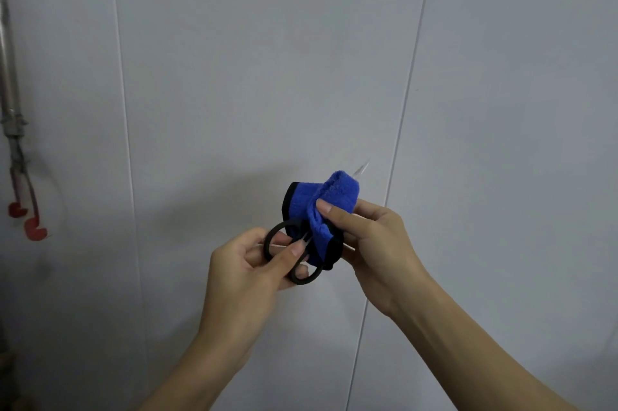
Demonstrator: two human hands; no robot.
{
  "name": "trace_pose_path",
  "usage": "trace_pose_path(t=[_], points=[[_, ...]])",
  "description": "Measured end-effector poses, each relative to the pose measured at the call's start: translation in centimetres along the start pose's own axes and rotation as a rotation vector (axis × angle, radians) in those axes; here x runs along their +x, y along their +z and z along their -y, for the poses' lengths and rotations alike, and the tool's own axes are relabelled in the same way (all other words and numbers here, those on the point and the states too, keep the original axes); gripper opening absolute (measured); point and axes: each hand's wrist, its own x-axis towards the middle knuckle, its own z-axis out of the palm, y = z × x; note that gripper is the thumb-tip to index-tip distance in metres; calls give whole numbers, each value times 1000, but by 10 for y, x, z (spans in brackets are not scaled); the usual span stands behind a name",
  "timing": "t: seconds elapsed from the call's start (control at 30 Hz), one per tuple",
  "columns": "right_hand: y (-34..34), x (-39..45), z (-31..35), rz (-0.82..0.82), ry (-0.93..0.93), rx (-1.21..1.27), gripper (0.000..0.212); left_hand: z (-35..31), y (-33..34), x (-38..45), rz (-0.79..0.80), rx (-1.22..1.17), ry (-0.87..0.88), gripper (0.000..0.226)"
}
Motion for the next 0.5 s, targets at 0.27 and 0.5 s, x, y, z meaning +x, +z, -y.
trace_pose_path(t=[0.27, 0.5], points=[[-3, 1, -4, 73, 33, -25, 21, 1, -4, 5, 60, -98, -64, 12], [-8, 7, -3, 73, 14, -64, 22, 1, -9, 15, 215, -95, -144, 15]])
